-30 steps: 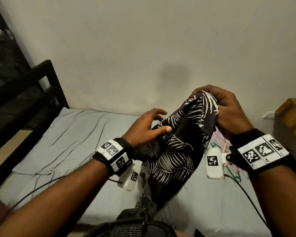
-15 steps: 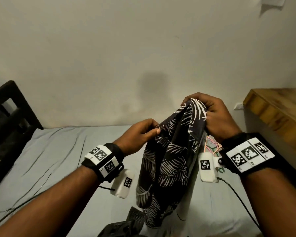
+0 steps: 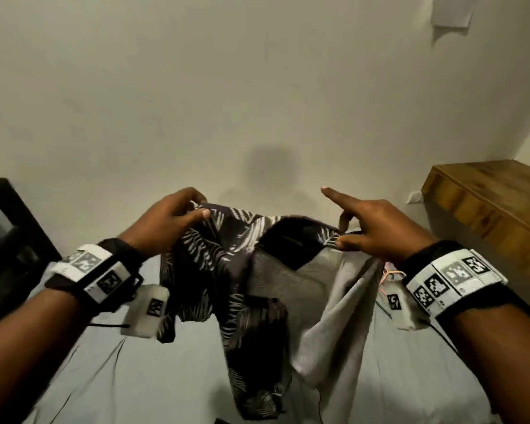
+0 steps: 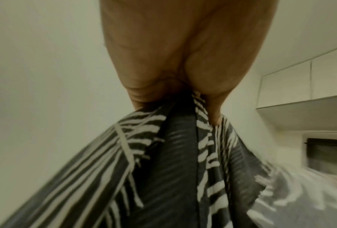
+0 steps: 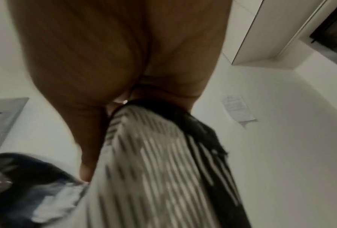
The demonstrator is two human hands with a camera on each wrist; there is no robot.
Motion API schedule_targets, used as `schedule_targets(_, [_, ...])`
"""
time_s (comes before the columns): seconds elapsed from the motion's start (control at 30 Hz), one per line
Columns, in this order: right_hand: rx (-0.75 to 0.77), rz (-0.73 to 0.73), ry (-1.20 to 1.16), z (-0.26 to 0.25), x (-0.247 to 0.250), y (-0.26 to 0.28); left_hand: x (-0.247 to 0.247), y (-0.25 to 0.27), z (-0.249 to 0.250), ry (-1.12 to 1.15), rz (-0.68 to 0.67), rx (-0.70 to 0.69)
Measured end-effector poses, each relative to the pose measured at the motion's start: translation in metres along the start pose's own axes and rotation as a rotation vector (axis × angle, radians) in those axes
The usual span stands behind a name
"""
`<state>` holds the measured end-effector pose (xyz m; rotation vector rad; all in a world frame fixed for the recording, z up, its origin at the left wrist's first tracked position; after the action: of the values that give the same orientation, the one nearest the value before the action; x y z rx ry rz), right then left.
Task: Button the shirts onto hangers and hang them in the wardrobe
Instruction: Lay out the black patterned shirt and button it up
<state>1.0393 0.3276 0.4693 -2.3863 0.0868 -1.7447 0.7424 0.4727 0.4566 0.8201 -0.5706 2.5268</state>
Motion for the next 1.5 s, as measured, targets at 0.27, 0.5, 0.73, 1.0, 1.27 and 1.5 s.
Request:
schedule_targets(0.27, [-0.192, 0.226, 0.237, 0.036, 0.020, -0.017, 0.022, 0.006, -0.034, 0.066, -0.062, 0.111])
schedule_targets(0.5, [-0.066, 0.225, -0.001, -0.039, 0.021, -0.037, -0.041, 0.014, 0.007, 0.066, -0.151, 0.146])
schedule_targets(0.73, [0.266, -0.015, -0.470, -0.141, 0.003, -0.024, -0.085, 0.000, 0.053, 0.051, -0.233, -0.066])
schedule_targets(1.0, [-0.001, 0.242, -0.894, -0.058, -0.024, -0.021, 0.008, 0.017, 0.070, 0.456, 0.061, -0.273])
schedule_targets(1.27, [0.122, 0.181, -0.734, -0.129, -0.072, -0.049, 0.052, 0.032, 0.050, 0.548, 0.149, -0.225])
schedule_targets(1.5, [0.202, 0.186, -0.606, -0.147, -0.065, -0.072, 0.100, 0.054, 0.019, 0.168, 0.178, -0.157])
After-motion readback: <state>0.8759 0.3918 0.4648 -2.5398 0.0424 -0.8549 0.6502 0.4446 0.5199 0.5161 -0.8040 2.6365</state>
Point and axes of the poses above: each hand's wrist, its own y-axis away from the middle knuckle, its own x-axis out of the back of the hand, z = x × y, the point moved 9 cm from there along -y, towards the middle knuckle, and after that the axes turned 4 degrees about x, right-handed, at the moved point
